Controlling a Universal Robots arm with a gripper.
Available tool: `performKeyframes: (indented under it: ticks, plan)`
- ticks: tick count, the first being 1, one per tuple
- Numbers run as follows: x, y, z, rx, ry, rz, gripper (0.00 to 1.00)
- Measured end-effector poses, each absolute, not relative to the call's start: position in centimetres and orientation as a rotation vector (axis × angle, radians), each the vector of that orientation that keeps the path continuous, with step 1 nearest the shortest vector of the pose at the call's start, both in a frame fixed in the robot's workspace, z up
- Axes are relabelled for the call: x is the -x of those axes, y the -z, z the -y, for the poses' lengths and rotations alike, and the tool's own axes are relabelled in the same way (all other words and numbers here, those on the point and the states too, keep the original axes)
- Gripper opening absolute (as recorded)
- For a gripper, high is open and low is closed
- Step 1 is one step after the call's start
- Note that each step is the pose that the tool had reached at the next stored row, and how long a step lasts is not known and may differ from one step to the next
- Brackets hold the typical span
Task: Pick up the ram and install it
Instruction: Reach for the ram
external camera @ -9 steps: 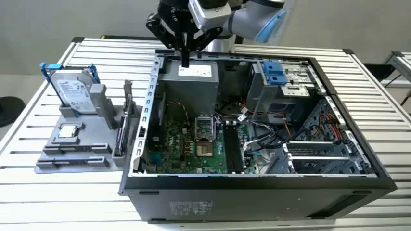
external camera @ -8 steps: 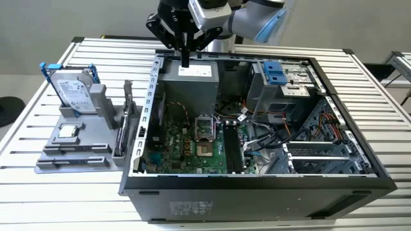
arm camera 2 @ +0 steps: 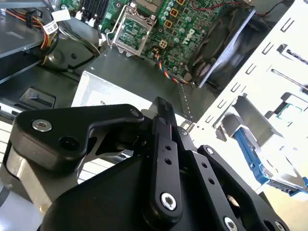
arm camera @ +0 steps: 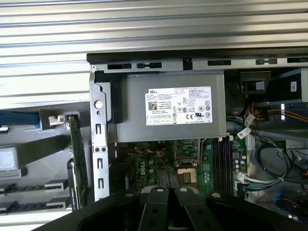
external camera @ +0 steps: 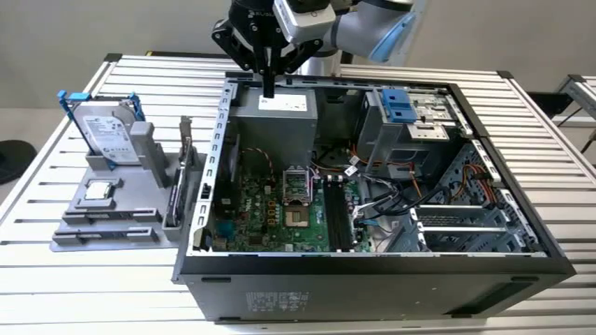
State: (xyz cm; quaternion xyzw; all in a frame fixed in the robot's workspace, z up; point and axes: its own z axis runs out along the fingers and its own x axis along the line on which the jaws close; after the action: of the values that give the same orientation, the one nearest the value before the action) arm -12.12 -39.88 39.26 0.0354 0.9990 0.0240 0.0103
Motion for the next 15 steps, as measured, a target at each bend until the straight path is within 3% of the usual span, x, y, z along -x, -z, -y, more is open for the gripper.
performKeyframes:
  ticks: [15]
  plan:
    - [14.0,-39.3,39.9,-0.109,-0.075,-3.118,0.0]
